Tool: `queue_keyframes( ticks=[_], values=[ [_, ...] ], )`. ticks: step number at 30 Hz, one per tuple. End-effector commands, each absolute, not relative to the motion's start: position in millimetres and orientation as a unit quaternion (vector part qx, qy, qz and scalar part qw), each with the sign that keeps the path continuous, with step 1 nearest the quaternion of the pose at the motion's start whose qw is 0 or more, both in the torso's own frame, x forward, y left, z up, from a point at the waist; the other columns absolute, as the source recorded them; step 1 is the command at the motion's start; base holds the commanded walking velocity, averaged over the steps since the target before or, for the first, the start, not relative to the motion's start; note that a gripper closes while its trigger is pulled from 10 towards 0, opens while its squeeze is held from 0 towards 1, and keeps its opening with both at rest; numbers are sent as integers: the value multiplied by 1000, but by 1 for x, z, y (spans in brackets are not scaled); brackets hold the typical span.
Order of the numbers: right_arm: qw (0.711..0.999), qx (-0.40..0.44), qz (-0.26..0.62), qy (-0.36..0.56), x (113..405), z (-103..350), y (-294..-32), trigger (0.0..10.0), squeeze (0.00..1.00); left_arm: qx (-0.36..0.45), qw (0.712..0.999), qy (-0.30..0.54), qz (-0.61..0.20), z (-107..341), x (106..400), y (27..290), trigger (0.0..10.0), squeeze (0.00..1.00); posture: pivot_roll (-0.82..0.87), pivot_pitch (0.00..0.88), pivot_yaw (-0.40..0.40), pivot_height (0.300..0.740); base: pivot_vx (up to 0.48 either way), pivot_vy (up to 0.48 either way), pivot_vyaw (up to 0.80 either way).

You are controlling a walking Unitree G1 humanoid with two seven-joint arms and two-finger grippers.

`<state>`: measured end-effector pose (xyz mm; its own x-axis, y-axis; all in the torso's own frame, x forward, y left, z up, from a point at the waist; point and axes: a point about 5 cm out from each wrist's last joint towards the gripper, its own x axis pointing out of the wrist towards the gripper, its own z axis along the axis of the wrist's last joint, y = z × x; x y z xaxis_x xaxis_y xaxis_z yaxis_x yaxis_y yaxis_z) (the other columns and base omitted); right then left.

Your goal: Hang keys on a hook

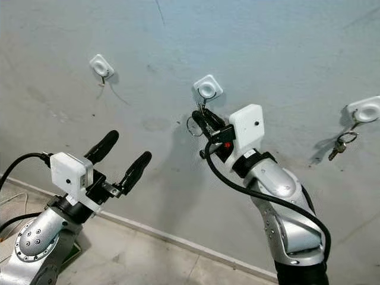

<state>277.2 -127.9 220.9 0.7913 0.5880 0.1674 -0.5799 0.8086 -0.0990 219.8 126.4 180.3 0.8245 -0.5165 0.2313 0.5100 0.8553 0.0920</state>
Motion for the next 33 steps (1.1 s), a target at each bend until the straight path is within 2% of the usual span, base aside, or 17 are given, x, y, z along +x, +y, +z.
queue_keyframes(
  ticks=[1, 9, 17, 21, 27, 33],
  values=[
    [934, -24, 333, -124, 273, 236, -122, 10000, 0, 17, 954, -121, -272, 178, 221, 127, 10000, 0, -24, 11, 59, 740, 0, 0, 0],
    [901, -10, 426, -84, 259, 234, -110, 10000, 0, 16, 954, -119, -274, 178, 221, 128, 10000, 0, -22, 18, 58, 740, 0, 0, 0],
    [885, -18, 464, -29, 242, 212, -115, 10000, 0, 16, 954, -117, -276, 177, 221, 128, 10000, 0, -25, 25, 60, 740, 0, 0, 0],
    [889, -9, 457, -29, 241, 215, -119, 10000, 0, 15, 954, -116, -278, 176, 221, 128, 10000, 0, -29, 30, 64, 740, 0, 0, 0],
    [908, 34, 412, -70, 256, 239, -135, 10000, 0, 15, 953, -113, -282, 174, 223, 128, 10000, 0, -33, 33, 69, 740, 0, 0, 0],
    [916, 21, 391, -85, 262, 246, -145, 10000, 0, 14, 953, -112, -281, 172, 223, 128, 10000, 0, -34, 32, 70, 740, 0, 0, 0]
  ],
)
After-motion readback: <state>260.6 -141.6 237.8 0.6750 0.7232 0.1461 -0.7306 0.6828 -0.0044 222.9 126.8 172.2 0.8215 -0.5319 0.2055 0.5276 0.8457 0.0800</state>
